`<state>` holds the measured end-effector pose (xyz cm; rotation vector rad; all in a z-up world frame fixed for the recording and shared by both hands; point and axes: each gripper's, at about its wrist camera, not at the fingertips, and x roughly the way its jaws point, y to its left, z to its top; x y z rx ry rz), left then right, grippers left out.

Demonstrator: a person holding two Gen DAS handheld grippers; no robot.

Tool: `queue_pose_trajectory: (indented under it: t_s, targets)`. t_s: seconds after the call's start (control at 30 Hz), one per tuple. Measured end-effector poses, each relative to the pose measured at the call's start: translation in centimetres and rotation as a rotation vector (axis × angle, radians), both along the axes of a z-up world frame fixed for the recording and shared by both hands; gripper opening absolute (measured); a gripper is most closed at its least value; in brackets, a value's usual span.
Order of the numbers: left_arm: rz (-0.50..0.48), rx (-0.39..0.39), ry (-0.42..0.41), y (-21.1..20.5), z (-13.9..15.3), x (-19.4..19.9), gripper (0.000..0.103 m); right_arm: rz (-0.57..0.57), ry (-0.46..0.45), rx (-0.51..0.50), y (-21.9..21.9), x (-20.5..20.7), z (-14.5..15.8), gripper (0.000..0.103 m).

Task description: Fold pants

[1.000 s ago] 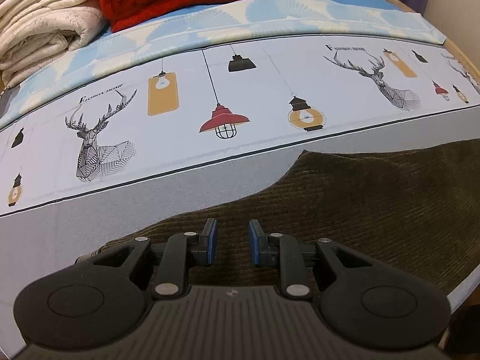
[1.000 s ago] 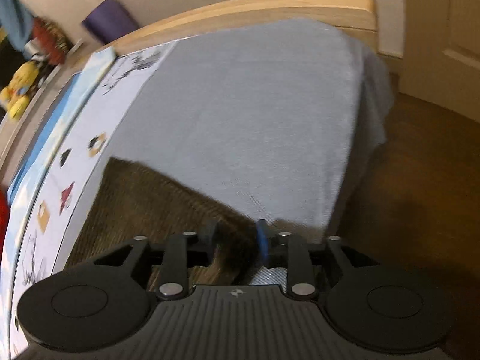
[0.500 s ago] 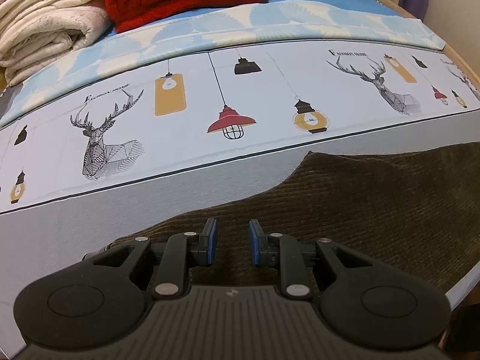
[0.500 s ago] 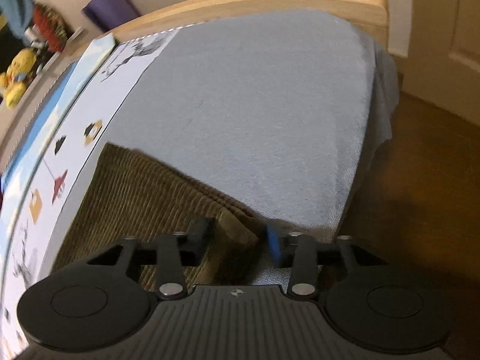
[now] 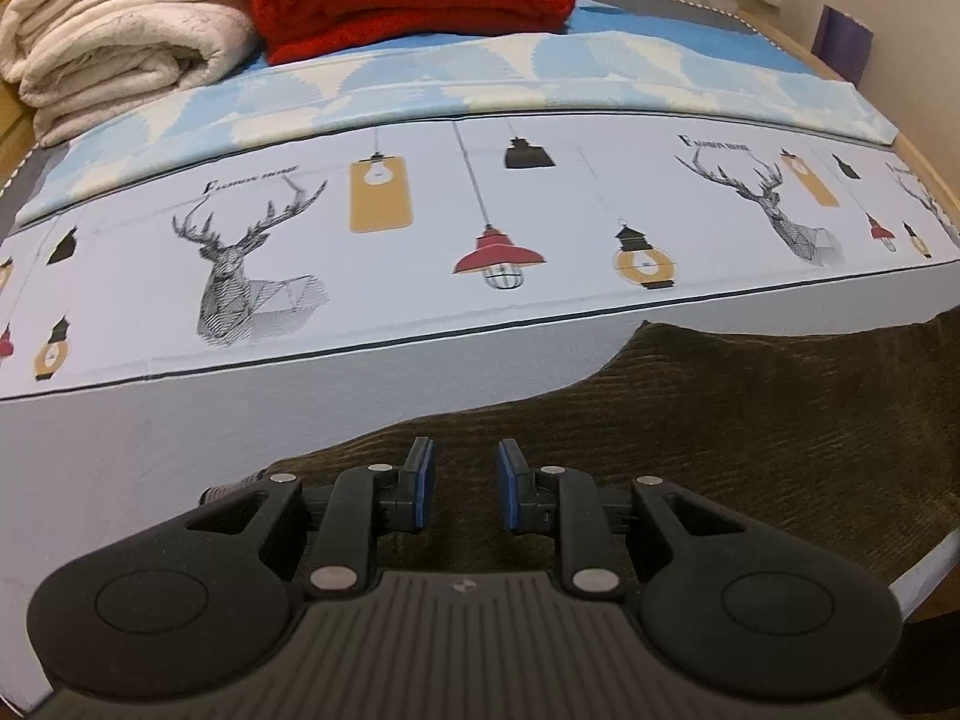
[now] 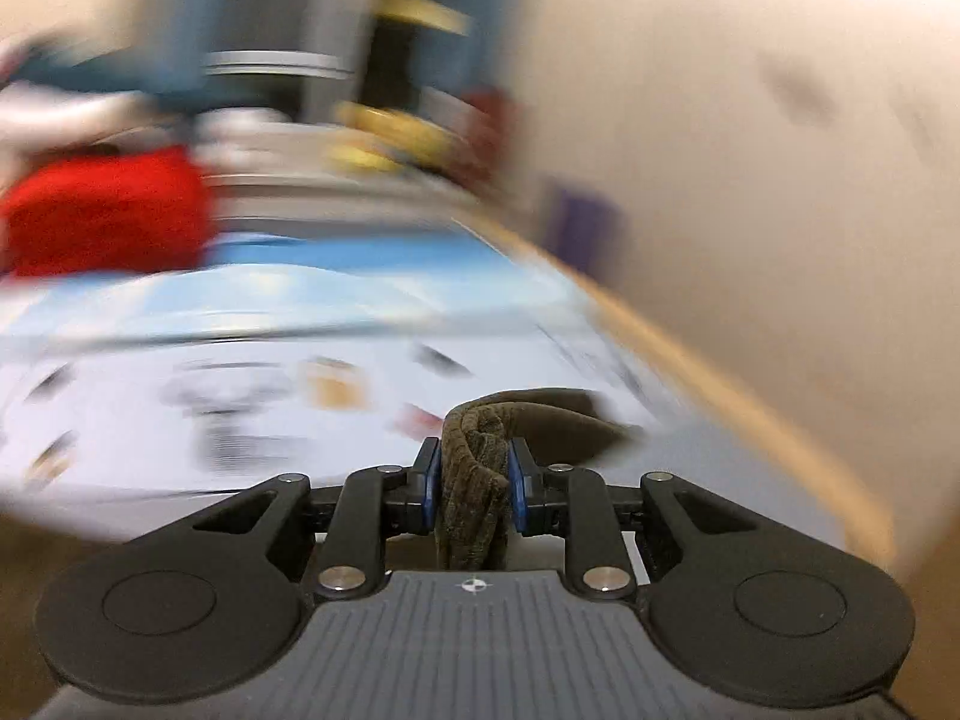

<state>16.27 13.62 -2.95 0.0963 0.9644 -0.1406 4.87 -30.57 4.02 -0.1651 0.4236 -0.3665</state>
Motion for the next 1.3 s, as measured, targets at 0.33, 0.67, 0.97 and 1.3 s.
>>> queue_pose_trajectory:
  t_s: [0.33, 0.67, 0.97, 1.3]
  targets:
    - [0.03, -0.043, -0.004, 3.0, 0.4, -1.5, 0.025, 0.769, 0.391, -0.249, 26.8, -2.5, -13.7, 0.032]
    - [0.066, -0.067, -0.024, 5.8, 0.9, -2.3, 0.025, 0.682, 0.362, -0.135, 21.8, -0.3, -11.2, 0.051]
    - [0.073, -0.071, -0.025, 6.6, 0.9, -2.7, 0.025, 0.76, 0.48, -0.017, 23.1, 1.4, -13.8, 0.014]
    - [0.097, -0.081, -0.025, 7.5, 1.0, -2.6, 0.025, 0.848, 0.501, -0.086, 22.2, -1.9, -12.7, 0.015]
